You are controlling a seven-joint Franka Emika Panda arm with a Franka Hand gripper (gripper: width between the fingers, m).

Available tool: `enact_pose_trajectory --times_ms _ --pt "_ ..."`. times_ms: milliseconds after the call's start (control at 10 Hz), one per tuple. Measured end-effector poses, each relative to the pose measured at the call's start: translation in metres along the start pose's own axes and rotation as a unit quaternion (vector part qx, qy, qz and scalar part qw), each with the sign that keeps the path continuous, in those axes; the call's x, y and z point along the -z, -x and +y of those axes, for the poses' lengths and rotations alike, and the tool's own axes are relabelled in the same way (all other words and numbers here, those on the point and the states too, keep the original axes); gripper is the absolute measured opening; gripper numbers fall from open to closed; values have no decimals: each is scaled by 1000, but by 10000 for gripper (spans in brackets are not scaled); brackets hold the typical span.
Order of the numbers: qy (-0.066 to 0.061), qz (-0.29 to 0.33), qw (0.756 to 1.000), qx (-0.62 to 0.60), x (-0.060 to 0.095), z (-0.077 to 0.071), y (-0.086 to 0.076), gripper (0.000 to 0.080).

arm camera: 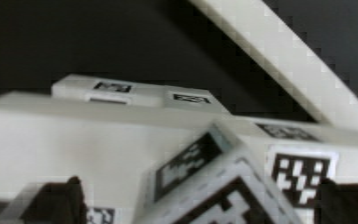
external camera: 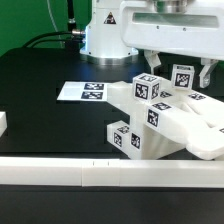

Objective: Assemble chair

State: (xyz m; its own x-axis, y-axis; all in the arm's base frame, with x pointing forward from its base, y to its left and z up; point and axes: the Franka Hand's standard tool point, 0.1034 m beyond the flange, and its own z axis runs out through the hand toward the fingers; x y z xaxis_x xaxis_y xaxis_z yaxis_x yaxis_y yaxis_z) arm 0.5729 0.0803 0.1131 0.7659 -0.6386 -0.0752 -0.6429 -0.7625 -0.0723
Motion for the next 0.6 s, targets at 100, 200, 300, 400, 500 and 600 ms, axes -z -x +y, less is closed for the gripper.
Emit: enact_pose_trajectory --times_ms 100,200,300,400,500,600 --pt "10 1 999 51 0 0 1 649" --pt "18 4 995 96 1 -1 2 649" --pt "24 7 990 138 1 -2 3 649" --pt "26 9 984 175 0 -4 5 649" --pt "26 8 979 202 0 -4 5 649" --pt "26 7 974 225 -1 -4 5 636"
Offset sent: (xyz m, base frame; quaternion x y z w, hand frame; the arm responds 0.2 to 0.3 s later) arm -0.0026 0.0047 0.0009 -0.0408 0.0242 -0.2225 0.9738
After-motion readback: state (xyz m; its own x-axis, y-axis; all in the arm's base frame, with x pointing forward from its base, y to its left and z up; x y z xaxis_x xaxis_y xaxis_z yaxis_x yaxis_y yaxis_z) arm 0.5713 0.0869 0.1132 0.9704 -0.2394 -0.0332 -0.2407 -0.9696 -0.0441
